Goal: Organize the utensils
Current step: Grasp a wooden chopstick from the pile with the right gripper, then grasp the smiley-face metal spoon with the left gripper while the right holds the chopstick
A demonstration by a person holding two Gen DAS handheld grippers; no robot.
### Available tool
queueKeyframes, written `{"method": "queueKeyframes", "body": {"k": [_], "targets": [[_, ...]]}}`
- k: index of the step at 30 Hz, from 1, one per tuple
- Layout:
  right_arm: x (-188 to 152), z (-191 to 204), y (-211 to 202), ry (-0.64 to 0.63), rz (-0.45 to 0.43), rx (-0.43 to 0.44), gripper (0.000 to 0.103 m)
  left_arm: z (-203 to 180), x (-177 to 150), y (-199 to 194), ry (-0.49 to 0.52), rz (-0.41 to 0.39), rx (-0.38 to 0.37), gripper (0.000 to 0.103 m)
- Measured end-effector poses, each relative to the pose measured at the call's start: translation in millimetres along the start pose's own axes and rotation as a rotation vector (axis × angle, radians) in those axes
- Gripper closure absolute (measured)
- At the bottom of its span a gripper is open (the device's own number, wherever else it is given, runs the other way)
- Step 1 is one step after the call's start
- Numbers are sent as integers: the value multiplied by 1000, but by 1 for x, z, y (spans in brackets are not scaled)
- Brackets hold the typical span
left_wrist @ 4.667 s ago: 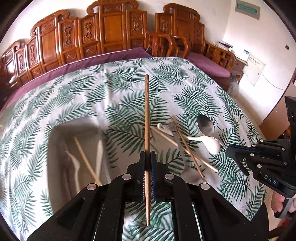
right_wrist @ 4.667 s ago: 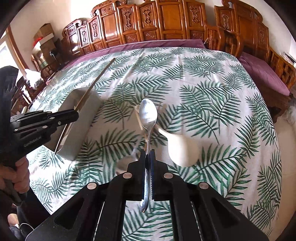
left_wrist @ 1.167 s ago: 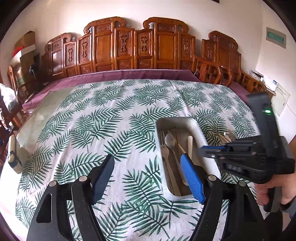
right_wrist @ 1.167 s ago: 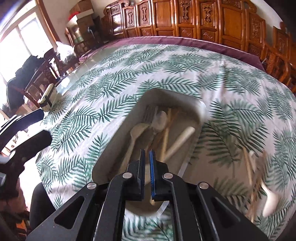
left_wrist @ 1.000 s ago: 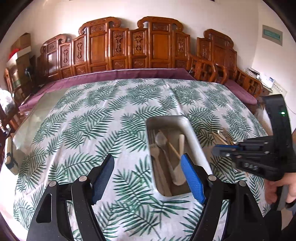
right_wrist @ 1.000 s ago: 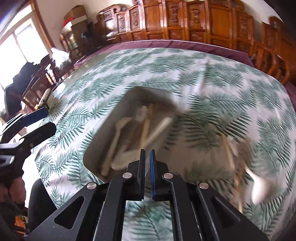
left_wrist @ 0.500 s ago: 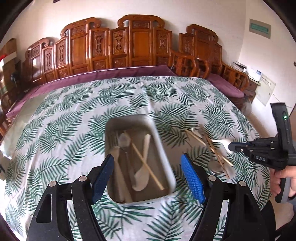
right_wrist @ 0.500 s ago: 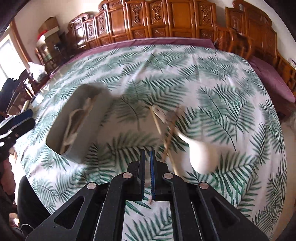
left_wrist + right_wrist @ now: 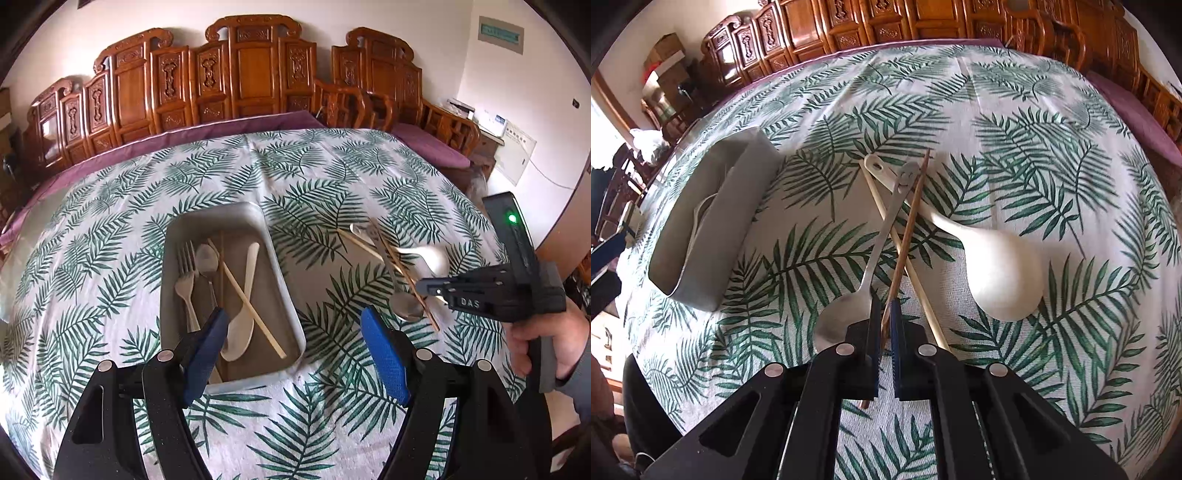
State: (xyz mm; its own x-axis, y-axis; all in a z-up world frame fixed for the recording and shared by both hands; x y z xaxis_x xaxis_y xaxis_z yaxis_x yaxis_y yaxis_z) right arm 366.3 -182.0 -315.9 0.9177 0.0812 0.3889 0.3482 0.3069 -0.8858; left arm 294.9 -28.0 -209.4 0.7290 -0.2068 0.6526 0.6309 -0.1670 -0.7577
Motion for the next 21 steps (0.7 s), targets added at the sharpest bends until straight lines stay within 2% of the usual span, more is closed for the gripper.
{"method": "queueKeyframes", "body": {"k": [5,12,14,21], "targets": [[4,-4,11,29,16,0,93,-6,-4,4,15,15,-6,32],[12,-7,17,46,17,-4,94,-18,-4,9,50,28,-8,32],[11,-8,17,34,16,-8,97,-20,-3,11,54,33,-8,32],[-2,-12,4,3,1,6,97,-40,-3,28,75,66,-25,32]]}}
Point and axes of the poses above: each gripper's, at about its wrist camera, not at the fingertips, and y roughly the way its jaws point, z to its left, x to its top, the point moved 9 cm from there along y, roughly the way its jaws point, and after that the axes turned 5 degrees about y, right-handed, at the moved point
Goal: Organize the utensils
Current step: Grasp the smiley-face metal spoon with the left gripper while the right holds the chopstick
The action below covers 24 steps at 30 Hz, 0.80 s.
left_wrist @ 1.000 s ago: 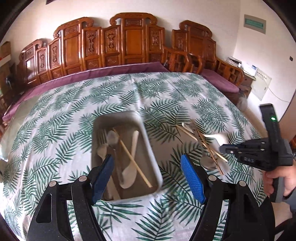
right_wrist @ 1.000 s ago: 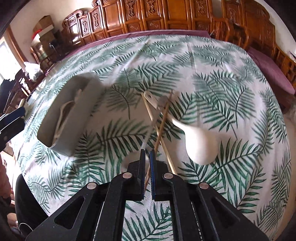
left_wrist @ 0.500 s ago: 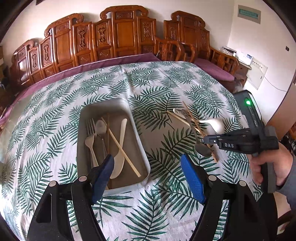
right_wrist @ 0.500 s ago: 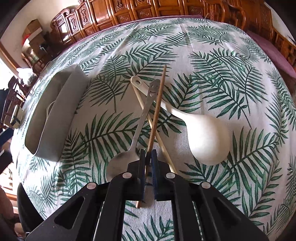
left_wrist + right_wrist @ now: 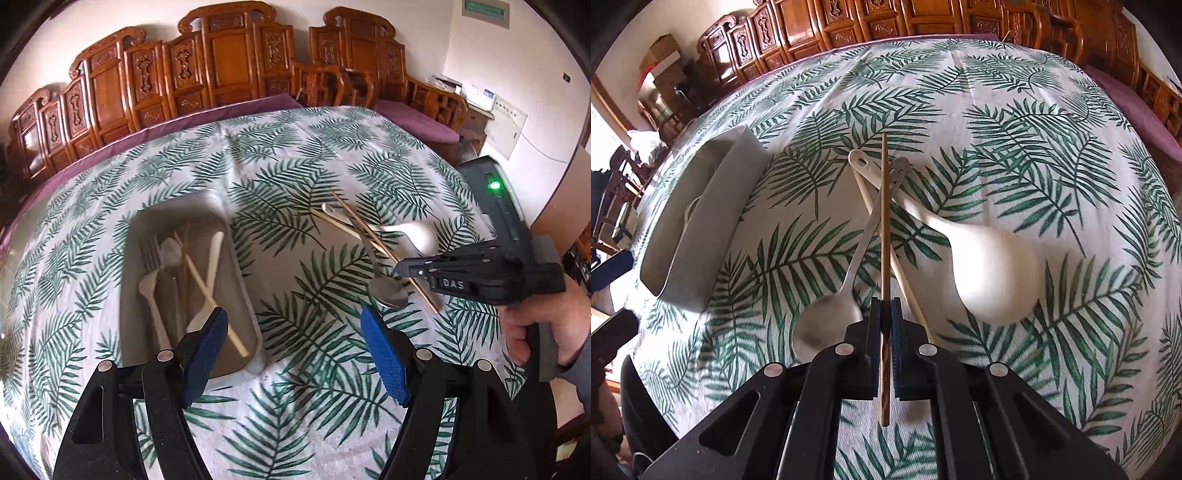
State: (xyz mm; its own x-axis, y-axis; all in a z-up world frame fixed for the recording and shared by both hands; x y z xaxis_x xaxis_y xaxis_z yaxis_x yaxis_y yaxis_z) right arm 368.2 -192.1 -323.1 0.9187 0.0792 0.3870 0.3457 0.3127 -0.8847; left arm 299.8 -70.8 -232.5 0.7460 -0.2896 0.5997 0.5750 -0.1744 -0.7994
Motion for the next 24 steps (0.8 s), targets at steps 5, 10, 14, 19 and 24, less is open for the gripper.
{"method": "queueKeyframes", "body": {"k": [5,10,14,19,24], "targets": [[-14,-5,-21,0,-29,26,97,-16,5,15,17,19,-16,32],[-27,-16,-39,10,-49,38,97,-39,14,36,38,41,-38,32],[-36,-27,-48,20,-62,31,97,-56,24,53,48,55,-66,32],[-43,-41,-51,34,-73,19,97,-70,33,73,65,74,-79,36],[-45,-50,-49,50,-78,20,97,-78,38,93,81,109,-83,46]]}}
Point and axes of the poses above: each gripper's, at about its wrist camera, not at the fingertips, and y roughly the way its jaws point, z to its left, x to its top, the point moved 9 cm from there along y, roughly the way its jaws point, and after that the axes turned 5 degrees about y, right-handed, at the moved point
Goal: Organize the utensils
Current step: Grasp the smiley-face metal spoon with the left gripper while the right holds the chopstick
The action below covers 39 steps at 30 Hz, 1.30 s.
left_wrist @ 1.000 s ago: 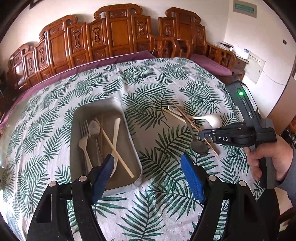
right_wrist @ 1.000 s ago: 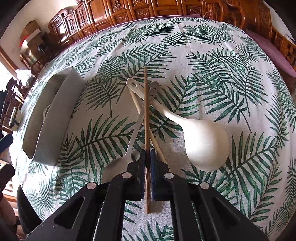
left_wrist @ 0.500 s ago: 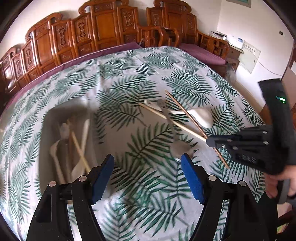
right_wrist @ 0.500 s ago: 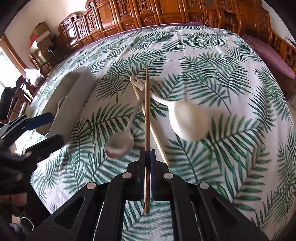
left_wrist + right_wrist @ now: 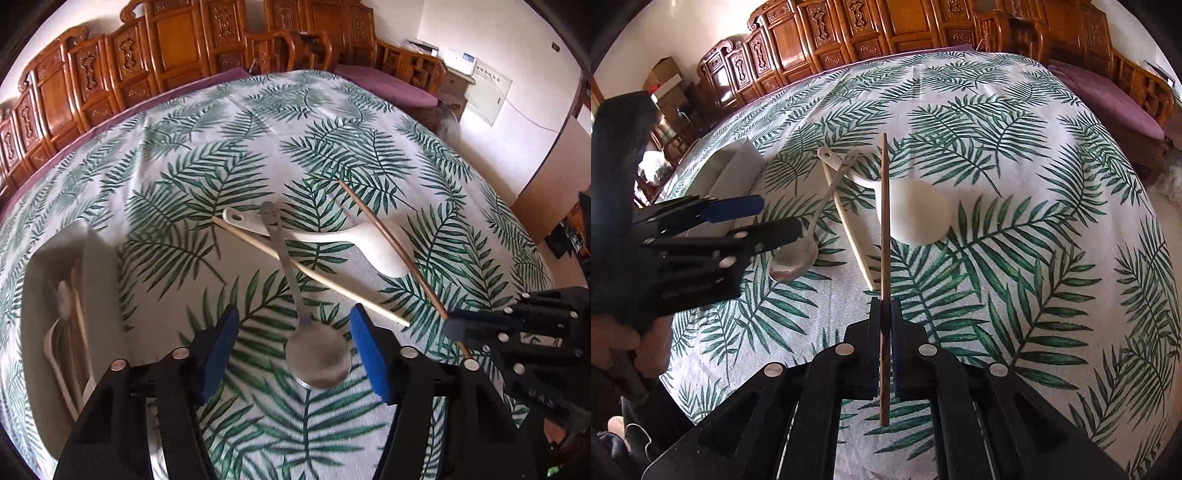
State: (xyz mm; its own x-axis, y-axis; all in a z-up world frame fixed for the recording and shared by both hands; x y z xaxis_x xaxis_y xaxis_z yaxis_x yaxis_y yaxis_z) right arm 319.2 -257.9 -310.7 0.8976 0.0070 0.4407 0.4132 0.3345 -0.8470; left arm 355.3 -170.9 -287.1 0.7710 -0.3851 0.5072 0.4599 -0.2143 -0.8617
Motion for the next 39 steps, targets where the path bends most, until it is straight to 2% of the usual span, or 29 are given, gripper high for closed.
{"method": "queueKeyframes", "body": {"k": [13,17,20,22,24,32,39], "targets": [[-3,-9,-4,28,-19,0,97,9,6,39,-24,98,24,65],[-5,-10,-3,32,-22,-4,97,8,5,39,-13,108,43,66],[-6,-8,-1,23,-15,-2,97,7,6,39,-15,119,43,76],[-7,-7,-2,15,-15,-3,97,6,6,39,-20,121,35,90],[-6,-5,-3,-1,-19,-10,97,6,6,39,-22,129,39,96],[1,-7,-13,-3,-43,-11,97,11,-6,32,-41,174,64,98],[6,-12,-16,8,-51,-8,97,16,-16,1,-52,133,83,98]]}}
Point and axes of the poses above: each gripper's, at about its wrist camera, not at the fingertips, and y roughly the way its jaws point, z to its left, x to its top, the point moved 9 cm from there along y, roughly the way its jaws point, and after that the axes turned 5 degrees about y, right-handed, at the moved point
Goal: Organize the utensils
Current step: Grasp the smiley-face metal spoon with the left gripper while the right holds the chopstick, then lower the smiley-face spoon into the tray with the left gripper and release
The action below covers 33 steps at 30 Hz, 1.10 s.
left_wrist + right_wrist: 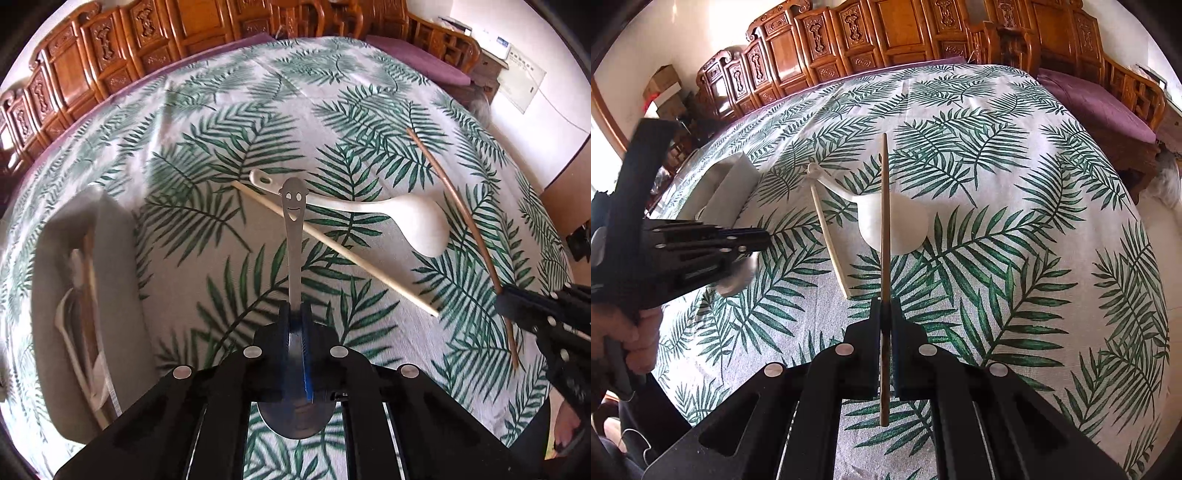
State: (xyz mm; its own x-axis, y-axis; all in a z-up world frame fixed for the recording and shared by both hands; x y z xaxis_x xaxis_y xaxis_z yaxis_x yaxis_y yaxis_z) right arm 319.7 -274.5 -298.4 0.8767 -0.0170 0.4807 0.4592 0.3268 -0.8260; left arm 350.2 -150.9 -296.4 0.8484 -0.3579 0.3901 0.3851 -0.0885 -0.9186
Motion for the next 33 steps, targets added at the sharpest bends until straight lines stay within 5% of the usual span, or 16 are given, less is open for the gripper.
{"method": "queueKeyframes", "body": {"k": [21,33], "targets": [[-4,52,2,-65,12,36,97,6,-18,-78,12,-158,-9,98],[12,102,-5,-127,-6,45,97,53,-27,-109,-53,-222,-1,98]]}}
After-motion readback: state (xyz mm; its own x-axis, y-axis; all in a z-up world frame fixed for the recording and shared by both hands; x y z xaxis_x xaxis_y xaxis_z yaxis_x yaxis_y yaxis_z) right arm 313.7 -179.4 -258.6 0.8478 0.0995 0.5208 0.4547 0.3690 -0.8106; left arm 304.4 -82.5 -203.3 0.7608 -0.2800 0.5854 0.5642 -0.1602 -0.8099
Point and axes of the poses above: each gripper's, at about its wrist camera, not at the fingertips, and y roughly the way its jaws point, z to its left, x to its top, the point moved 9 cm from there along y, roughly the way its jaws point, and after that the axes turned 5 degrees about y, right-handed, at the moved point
